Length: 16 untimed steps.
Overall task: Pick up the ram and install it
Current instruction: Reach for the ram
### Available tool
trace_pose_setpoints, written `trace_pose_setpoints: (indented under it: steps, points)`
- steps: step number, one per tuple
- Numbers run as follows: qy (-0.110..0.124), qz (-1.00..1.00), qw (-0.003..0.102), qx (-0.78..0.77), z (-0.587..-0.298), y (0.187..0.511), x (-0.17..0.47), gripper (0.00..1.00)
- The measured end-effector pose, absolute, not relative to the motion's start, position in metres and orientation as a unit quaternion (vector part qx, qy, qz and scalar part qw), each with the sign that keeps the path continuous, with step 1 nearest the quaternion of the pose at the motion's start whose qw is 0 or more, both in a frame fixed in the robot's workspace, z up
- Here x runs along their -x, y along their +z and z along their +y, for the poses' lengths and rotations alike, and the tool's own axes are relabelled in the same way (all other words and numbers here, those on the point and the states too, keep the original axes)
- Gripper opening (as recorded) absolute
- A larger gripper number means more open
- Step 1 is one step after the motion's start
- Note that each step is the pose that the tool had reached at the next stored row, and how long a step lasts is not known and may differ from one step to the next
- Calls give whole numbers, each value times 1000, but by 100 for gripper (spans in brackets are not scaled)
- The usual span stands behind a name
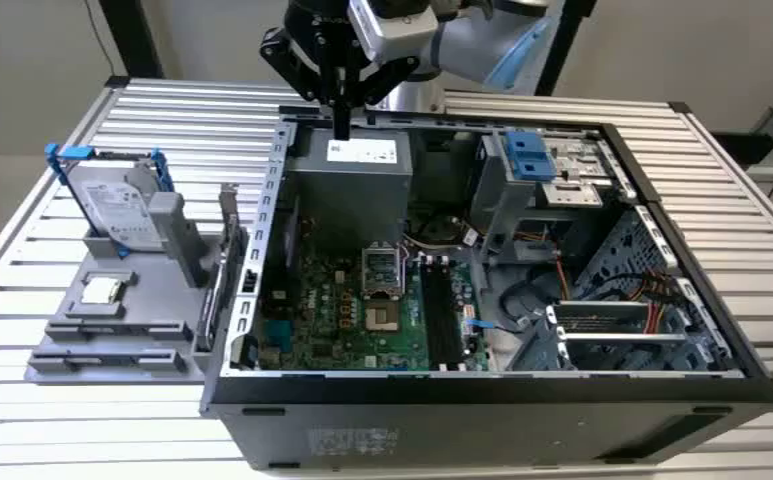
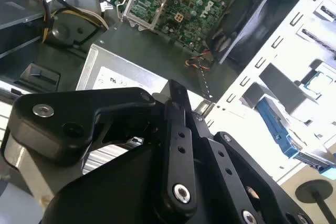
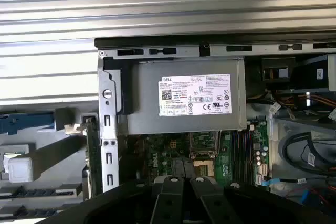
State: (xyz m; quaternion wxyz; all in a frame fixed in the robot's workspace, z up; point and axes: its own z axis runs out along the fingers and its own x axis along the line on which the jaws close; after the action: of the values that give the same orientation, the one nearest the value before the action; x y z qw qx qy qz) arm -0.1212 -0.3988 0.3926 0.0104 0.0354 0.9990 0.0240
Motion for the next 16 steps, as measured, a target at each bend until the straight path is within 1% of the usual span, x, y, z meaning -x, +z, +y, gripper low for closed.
trace_pose_setpoints:
  steps: [16]
  points:
    - [24,999,11,-35,-399,393,121,0]
